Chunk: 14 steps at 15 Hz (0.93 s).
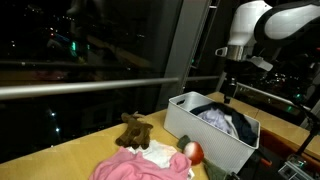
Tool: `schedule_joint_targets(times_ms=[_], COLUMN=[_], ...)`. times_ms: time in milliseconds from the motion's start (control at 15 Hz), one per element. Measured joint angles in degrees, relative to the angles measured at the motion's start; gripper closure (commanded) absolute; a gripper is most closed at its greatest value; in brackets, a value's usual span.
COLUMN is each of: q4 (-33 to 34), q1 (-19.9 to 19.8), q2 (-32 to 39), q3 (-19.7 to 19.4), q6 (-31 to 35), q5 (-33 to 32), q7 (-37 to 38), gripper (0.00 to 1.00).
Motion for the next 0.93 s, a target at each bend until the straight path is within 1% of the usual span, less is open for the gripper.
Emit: schedule_joint_targets(times_ms=[200,267,600,933], q4=[0.0,0.0,0.7,3.5], q1=[0.3,0.6,3.0,6.9], q2=[-0.8,-1.2,-3.0,-0.9], q3=[0.2,0.4,2.0,5.6], q6=[0.0,0.0,0.0,0.1], q5=[0.0,0.0,-0.5,-0.5], q7=[0.1,0.2,1.7,4.0], gripper=[0.03,0.0,0.0,0.0])
